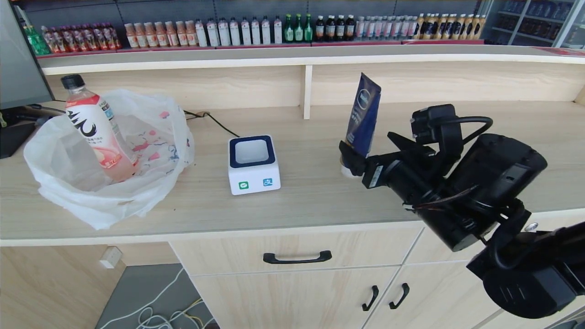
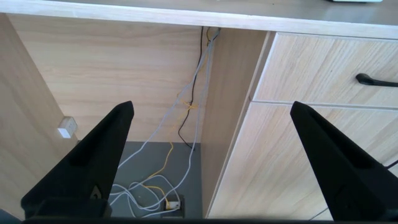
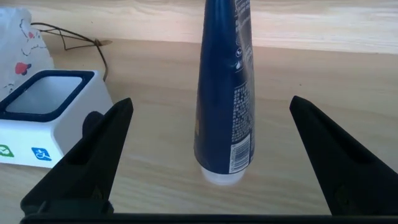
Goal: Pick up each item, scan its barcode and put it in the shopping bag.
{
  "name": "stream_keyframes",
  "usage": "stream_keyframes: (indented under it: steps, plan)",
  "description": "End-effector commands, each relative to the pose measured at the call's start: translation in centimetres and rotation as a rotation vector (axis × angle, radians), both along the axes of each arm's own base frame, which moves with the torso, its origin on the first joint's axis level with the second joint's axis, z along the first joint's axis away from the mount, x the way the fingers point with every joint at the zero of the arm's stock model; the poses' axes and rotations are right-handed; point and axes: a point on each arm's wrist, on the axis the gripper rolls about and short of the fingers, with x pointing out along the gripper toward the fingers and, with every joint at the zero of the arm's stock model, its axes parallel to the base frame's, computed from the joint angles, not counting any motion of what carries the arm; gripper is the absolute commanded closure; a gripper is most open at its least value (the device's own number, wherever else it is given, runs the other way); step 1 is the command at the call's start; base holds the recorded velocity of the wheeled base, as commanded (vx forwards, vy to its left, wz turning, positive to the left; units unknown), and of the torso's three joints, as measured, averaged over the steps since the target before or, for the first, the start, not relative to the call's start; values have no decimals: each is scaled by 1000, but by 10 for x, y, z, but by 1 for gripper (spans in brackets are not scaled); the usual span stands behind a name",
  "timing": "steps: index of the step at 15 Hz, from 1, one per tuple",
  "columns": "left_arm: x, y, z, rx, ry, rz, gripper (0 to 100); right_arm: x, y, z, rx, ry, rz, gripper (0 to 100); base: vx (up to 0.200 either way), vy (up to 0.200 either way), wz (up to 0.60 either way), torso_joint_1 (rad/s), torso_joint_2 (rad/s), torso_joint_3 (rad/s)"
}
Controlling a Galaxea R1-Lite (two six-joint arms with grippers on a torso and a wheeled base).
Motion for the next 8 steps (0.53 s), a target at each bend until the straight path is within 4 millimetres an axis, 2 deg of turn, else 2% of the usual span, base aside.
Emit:
stream_keyframes:
  steps: [1, 5, 8]
  plan:
    - [0, 0, 0, 0, 0, 0, 0, 7, 5, 12, 16, -17, -6, 0, 0, 0, 0, 0, 0, 0]
    - [0, 0, 0, 0, 0, 0, 0, 26, 18, 14, 11, -5, -12, 0, 0, 0, 0, 0, 0, 0]
    - [0, 0, 0, 0, 0, 0, 0, 35, 18, 8, 12, 9, -44, 0, 0, 0, 0, 0, 0, 0]
